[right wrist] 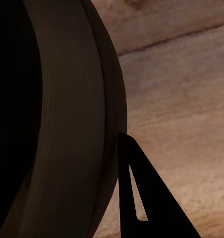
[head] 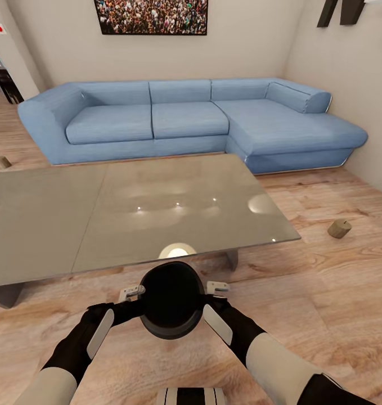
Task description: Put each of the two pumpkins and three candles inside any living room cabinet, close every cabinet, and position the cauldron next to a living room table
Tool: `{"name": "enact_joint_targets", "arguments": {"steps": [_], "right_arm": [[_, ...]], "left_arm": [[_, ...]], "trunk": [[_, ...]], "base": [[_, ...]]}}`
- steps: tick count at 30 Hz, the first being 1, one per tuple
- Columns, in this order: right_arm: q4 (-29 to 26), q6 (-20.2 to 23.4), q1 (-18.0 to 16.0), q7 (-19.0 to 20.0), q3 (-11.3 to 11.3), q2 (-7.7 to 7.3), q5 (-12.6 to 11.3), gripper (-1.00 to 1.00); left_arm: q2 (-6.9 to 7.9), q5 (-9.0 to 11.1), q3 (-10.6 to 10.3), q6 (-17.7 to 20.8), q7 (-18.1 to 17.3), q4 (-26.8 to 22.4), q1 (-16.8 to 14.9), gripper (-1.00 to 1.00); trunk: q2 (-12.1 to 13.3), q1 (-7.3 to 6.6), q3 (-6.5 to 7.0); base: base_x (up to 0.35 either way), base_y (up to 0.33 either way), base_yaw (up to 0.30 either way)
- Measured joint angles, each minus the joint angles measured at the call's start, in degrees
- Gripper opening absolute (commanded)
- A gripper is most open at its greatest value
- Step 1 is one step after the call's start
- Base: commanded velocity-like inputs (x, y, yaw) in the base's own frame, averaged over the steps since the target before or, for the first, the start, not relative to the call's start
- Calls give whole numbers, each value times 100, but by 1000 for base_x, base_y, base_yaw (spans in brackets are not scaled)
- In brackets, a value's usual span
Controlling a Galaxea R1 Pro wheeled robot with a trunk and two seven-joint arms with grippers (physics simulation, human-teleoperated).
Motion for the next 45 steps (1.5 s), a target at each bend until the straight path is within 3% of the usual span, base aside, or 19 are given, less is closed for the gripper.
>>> {"name": "enact_joint_targets", "arguments": {"steps": [29, 45], "right_arm": [[1, 2, 1, 2, 1, -2, -6, -100], [1, 2, 1, -2, 5, -2, -10, -100]], "left_arm": [[-3, -13, 6, 6, -6, 1, -1, -100], [-7, -24, 17, 6, -15, 5, 0, -100]], "trunk": [[0, 0, 0], [-281, 154, -126]], "base": [[8, 0, 0], [0, 0, 0]]}}
